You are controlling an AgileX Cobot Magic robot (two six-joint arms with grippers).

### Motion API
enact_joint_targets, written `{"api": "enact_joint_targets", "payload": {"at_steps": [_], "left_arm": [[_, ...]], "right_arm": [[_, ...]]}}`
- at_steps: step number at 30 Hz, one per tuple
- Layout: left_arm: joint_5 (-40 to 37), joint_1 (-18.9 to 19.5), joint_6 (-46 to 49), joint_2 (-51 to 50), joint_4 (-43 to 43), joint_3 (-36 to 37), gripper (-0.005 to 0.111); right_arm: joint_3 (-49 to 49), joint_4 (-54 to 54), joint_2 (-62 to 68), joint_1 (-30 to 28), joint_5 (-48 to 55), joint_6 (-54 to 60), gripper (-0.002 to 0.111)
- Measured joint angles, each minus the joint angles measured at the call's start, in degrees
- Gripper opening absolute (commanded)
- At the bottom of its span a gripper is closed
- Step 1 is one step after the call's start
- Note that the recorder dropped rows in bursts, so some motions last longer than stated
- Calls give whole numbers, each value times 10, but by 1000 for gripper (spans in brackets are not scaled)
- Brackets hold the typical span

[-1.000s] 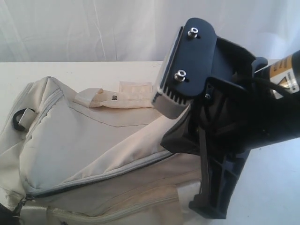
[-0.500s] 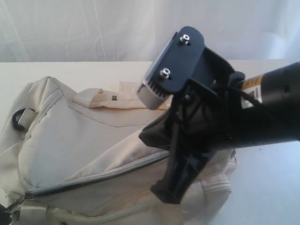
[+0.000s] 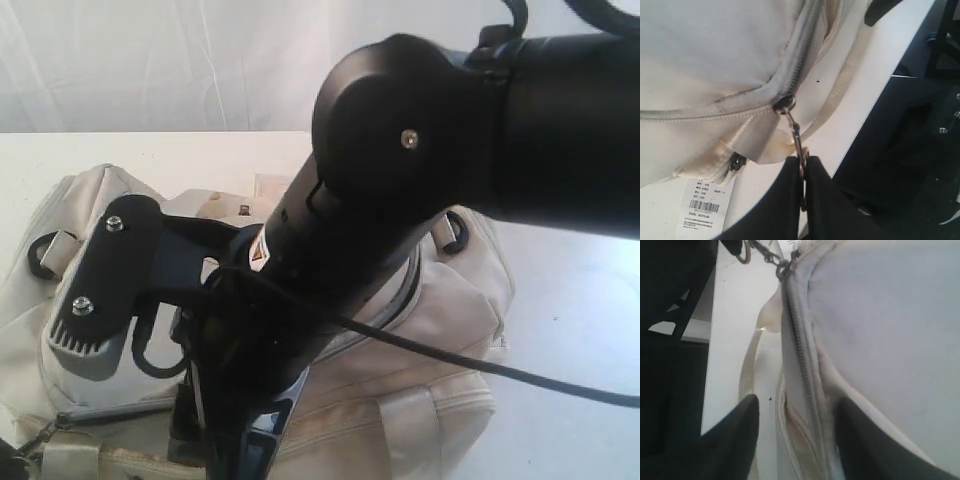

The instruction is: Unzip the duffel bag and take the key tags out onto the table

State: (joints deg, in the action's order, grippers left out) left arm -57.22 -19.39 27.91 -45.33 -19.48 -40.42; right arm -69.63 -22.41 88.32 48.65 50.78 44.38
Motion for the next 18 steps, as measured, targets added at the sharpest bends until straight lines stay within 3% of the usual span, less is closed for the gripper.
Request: {"api": "enact_joint_targets", "payload": {"at_steps": [9,12,18], "left_arm": [[-7,0,-35,0,-23,-1,0],[-13,0,-54,0,-24,-1,0],[-16,0,-91,0,-28,-1,0]], "right_arm": [[0,1,-5,0,-8,47,50],[0,1,0,20,-51,116,56],[14,1,28,51,-61,136,54]]}}
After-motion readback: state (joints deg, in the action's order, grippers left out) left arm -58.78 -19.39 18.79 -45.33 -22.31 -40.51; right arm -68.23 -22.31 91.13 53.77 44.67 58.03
